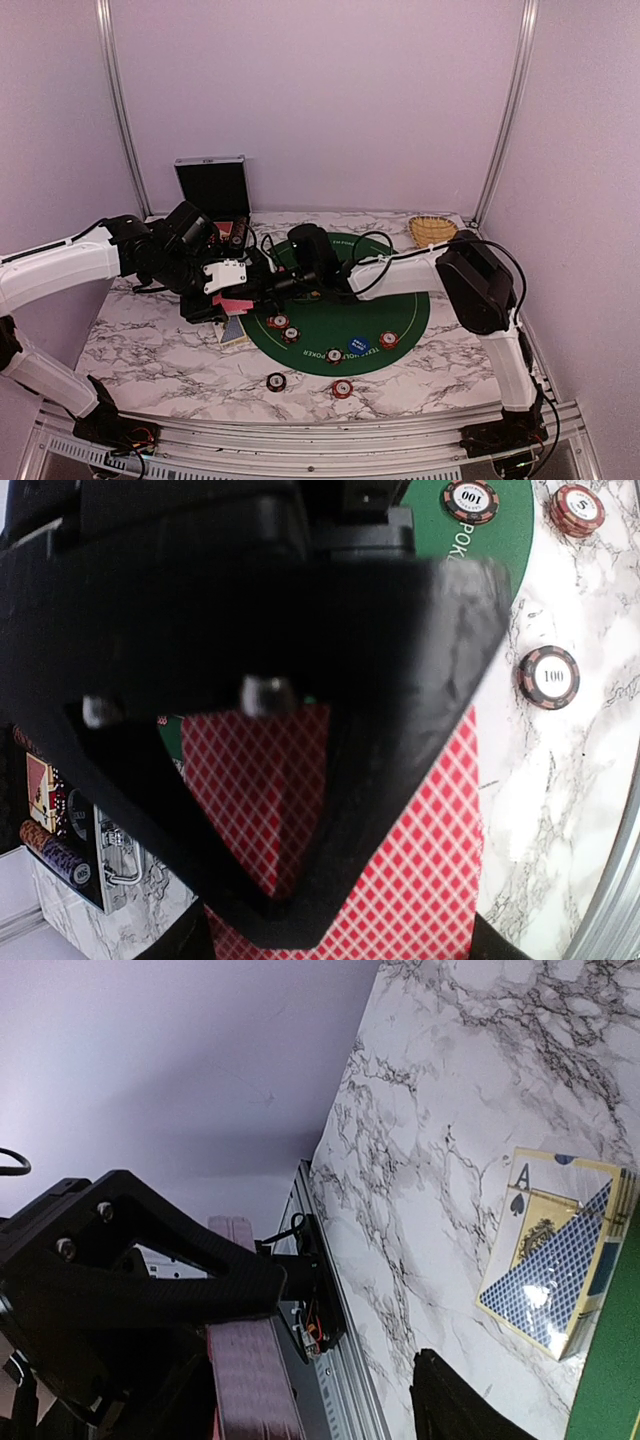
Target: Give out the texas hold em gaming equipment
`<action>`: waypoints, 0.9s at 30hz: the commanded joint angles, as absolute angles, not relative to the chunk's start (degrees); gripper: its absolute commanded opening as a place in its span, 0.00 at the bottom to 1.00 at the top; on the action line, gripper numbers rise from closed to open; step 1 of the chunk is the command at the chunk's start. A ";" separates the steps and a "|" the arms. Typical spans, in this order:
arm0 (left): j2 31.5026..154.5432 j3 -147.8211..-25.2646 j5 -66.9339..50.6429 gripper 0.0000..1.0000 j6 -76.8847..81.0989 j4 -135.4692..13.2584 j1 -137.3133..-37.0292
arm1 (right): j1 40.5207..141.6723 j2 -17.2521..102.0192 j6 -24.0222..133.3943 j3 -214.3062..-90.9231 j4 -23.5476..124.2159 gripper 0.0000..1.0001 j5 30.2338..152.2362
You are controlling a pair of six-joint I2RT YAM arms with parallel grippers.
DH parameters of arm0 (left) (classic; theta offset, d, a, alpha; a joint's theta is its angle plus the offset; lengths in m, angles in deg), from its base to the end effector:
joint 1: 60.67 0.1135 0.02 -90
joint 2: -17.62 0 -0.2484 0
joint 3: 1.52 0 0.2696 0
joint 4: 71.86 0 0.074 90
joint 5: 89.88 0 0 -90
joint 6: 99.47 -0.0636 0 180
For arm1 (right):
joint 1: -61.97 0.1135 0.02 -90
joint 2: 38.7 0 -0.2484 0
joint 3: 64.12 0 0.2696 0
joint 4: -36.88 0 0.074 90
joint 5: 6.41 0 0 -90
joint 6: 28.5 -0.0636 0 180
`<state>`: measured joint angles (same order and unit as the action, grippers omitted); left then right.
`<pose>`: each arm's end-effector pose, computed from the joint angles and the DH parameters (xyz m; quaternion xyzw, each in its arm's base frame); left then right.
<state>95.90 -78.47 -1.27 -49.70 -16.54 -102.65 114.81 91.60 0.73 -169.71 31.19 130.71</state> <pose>0.2329 -0.2116 0.2355 0.6324 0.7195 -0.0160 0.2867 0.2869 0.4557 0.1520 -0.1799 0.7606 0.6235 0.0190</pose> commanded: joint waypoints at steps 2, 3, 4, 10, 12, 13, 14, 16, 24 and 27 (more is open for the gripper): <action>93.80 -79.59 -1.57 0.00 -49.64 -17.63 -102.77 | 113.56 88.57 2.28 -166.25 33.75 0.62 128.98; 93.79 -79.51 -1.53 0.00 -49.64 -17.63 -102.79 | 113.56 88.08 2.41 -165.93 33.78 0.61 128.95; 93.77 -79.50 -1.45 0.00 -49.68 -17.67 -102.77 | 113.45 87.60 2.57 -165.60 33.91 0.60 128.80; 93.73 -79.41 -1.38 0.00 -49.64 -17.61 -102.73 | 112.89 84.74 4.19 -163.84 36.00 0.48 128.04; 93.62 -79.34 -1.33 0.00 -49.68 -17.68 -102.77 | 112.67 83.50 4.44 -163.20 36.31 0.43 127.83; 93.60 -79.33 -1.30 0.00 -49.64 -17.61 -102.75 | 112.63 83.02 4.52 -162.81 36.69 0.41 127.69; 93.64 -79.33 -1.25 0.00 -49.64 -17.61 -102.75 | 112.48 82.58 4.67 -162.63 36.95 0.38 127.63; 93.63 -79.26 -1.19 0.00 -49.76 -17.63 -102.72 | 112.45 81.59 4.79 -162.02 37.05 0.33 127.48; 93.42 -79.18 -1.16 0.00 -49.57 -17.61 -102.77 | 111.50 78.65 5.11 -160.39 38.01 0.13 127.19; 93.42 -79.15 -1.06 0.00 -49.60 -17.63 -102.73 | 110.76 77.73 5.28 -159.89 38.72 0.05 127.27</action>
<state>95.46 -78.47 -0.86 -49.70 -16.52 -102.65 111.97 80.67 4.51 -160.33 36.46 128.06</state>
